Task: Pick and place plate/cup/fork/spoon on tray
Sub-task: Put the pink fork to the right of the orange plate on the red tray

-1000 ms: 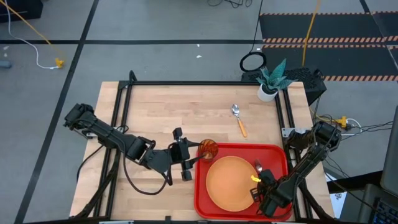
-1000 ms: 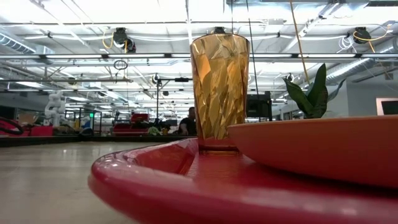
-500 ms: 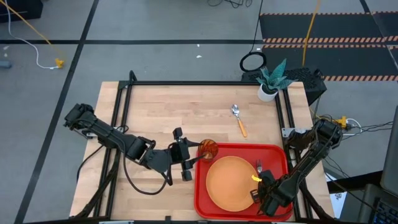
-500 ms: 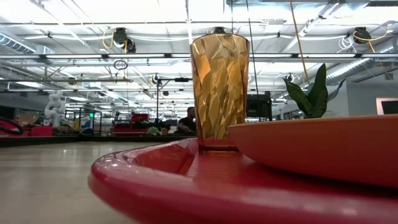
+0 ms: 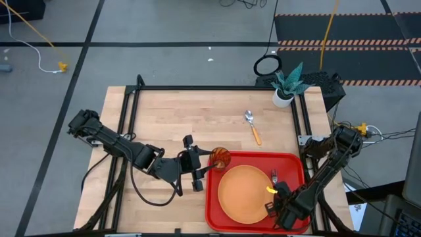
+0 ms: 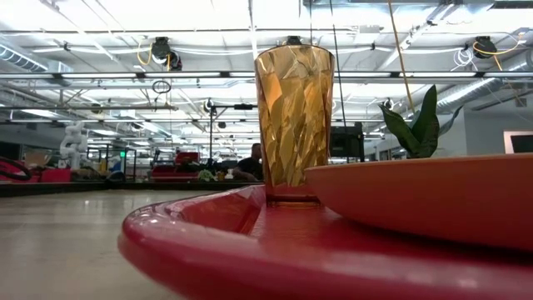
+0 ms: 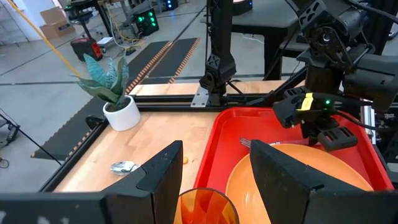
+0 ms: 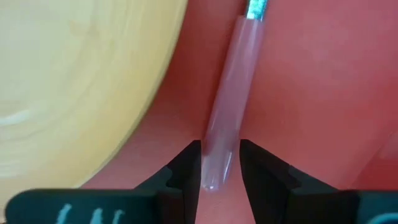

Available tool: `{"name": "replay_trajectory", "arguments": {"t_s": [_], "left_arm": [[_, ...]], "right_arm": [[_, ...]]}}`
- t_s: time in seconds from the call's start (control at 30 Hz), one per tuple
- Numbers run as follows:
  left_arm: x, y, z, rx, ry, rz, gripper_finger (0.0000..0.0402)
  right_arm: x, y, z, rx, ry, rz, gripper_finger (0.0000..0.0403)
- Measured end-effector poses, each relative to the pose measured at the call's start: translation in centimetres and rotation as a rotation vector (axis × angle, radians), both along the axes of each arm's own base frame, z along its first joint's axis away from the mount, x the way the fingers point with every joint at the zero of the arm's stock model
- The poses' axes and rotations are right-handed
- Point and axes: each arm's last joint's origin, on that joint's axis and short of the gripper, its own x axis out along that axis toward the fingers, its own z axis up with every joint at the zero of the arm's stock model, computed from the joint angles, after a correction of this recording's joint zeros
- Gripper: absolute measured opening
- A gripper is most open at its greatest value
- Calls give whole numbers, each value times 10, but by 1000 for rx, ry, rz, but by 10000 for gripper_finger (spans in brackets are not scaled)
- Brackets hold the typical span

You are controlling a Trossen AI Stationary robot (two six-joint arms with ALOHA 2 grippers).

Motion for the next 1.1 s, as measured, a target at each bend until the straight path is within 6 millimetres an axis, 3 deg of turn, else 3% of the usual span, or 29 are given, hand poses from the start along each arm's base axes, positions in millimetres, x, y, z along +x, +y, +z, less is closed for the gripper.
{"name": "replay_trajectory", "arguments": {"t_s": [1.1], "left_arm": [[0, -1, 0, 3, 0, -2, 191]], "right_arm": [[6, 8, -9, 24, -45, -24, 100]]}}
